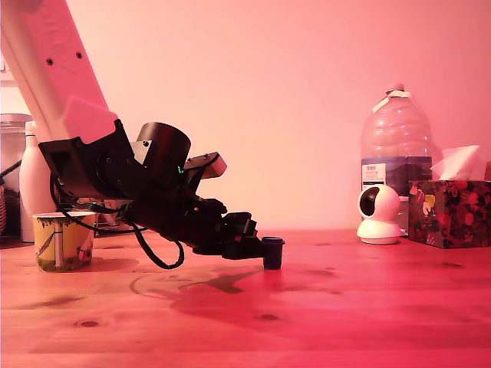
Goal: Pick up the coffee capsules from the table one by one and drop them inside the nearest coffee cup
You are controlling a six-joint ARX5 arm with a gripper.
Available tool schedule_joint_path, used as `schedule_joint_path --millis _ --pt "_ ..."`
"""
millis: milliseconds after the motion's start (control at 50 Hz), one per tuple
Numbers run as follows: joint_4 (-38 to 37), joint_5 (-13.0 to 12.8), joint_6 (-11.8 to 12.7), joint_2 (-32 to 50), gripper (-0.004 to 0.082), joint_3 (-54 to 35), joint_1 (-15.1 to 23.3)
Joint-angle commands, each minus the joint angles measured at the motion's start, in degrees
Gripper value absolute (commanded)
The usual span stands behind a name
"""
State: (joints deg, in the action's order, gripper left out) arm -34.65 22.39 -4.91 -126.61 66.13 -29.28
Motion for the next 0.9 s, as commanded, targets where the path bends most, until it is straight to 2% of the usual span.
schedule_joint_path --millis 0,460,660,720,800,880 --pt "1.7 -0.3 0.4 2.1 0.0271 -0.3 -0.4" --pt "2.0 -0.2 0.4 2.1 0.0272 -0.3 -0.4" --pt "1.8 2.1 0.4 2.1 0.0281 -0.3 -0.4" --pt "1.8 3.0 0.4 2.1 0.0353 -0.3 -0.4" --pt "1.7 3.4 0.4 2.1 0.0535 -0.3 -0.4" --pt "1.7 3.3 0.3 2.1 0.0599 -0.3 -0.4"
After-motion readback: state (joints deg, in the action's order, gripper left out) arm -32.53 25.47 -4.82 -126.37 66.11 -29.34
